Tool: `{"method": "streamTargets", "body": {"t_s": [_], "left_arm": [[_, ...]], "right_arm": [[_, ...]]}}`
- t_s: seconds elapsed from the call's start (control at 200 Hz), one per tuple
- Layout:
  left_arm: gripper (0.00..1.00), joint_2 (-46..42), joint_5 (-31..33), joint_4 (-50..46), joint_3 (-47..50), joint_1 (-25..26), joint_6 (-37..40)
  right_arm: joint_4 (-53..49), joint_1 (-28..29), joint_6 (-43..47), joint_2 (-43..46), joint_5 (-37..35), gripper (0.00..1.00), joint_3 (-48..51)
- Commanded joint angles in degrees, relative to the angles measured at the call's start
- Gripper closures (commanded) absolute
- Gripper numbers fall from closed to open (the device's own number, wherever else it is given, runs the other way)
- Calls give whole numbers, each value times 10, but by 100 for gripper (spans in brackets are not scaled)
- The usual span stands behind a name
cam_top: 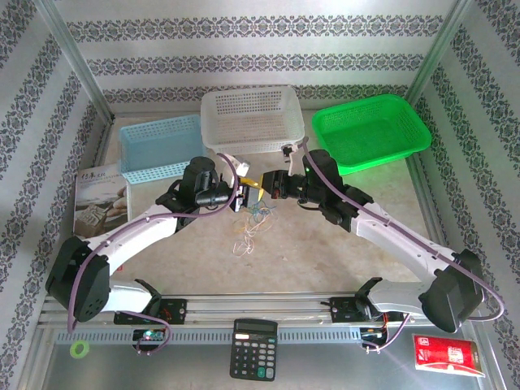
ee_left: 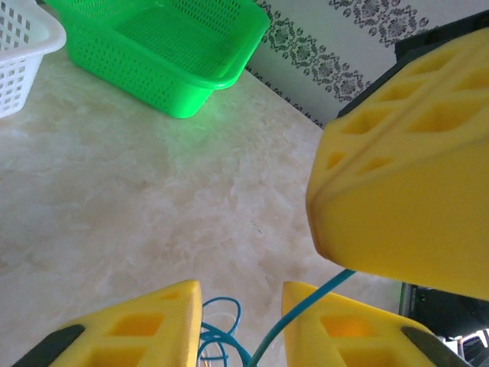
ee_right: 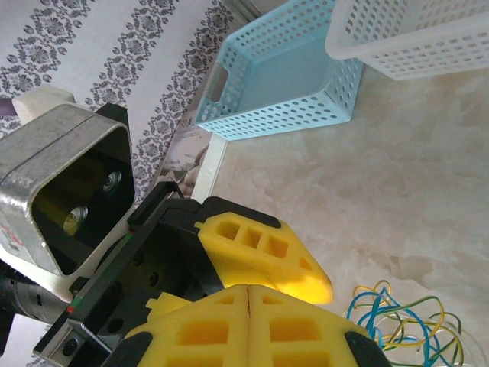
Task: Untangle the cables
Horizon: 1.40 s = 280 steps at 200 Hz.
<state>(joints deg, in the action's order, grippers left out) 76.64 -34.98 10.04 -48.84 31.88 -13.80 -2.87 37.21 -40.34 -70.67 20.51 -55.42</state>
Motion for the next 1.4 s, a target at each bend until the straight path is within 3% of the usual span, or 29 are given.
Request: {"method": "streamTargets", "body": {"t_s": [0.0, 0.155, 0.225, 0.34, 0.515, 0.635, 0.919, 1.234, 1.329, 1.394], "left_arm": [[77, 7, -18, 49, -14, 5, -6], [100, 11, -20, 66, -6, 5, -19], [100, 10, -15, 74, -2, 5, -26], [100, 8, -1, 83, 6, 5, -40], [100, 2, 14, 88, 9, 5, -67], [100, -1, 9, 98, 10, 5, -88], [100, 2, 9, 116, 20, 5, -116], [100, 8, 6, 144, 23, 6, -155], [100, 4, 2, 147, 24, 6, -168], [100, -1, 2, 154, 26, 6, -181]], "right_arm": [[29, -6, -7, -1, 11, 100, -7], [43, -13, -23, 2, 11, 100, 3], [52, -22, -32, 13, 8, 79, 16], [53, -32, -35, 47, -9, 59, 44], [55, -33, -29, 120, -75, 45, 141], [89, -23, 17, 145, -84, 36, 211], [163, 49, 81, 108, -118, 33, 236], [245, 61, 87, -32, -131, 32, 181], [285, 63, 83, -73, -149, 40, 181], [309, 62, 82, -99, -159, 54, 188]]}}
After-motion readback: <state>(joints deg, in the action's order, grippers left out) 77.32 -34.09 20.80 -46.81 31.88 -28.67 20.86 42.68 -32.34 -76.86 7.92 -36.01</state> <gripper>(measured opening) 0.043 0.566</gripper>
